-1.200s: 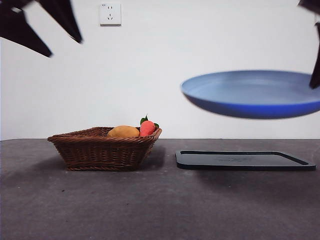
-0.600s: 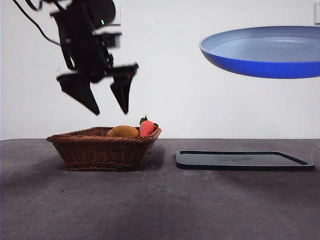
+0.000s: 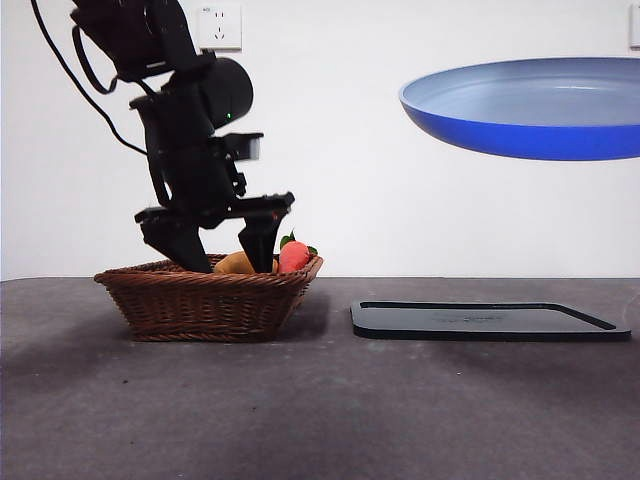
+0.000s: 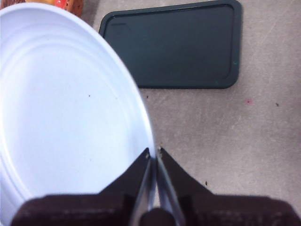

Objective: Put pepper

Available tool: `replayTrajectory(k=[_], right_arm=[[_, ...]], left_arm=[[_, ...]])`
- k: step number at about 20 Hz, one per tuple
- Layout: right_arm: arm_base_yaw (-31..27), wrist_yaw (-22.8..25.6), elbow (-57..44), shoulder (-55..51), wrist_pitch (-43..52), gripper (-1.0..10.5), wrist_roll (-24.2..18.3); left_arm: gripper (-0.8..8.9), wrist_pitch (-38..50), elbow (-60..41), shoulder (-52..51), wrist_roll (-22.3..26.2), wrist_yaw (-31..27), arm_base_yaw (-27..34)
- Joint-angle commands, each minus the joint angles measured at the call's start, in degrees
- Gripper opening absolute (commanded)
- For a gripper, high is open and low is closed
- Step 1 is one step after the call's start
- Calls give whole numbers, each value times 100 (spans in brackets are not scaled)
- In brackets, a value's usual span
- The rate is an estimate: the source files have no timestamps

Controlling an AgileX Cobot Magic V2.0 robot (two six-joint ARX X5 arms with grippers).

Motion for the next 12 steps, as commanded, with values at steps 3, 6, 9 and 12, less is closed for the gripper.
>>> replayTrajectory(k=[3,6,9,12], right_arm=[[-7,-13,94,26,59,3,72],[-7,-11,94,28,61,3,61],[-7,-11,94,31,81,3,59],[-7,-11,94,31,90,3,59]], left_arm=[[402,61,118,291,-42,28,-44],[402,59,118,376,-42,22,-44],[368,46,118,389,-44,-127,-46],[259,-24,118,389,-46,-114,-44]])
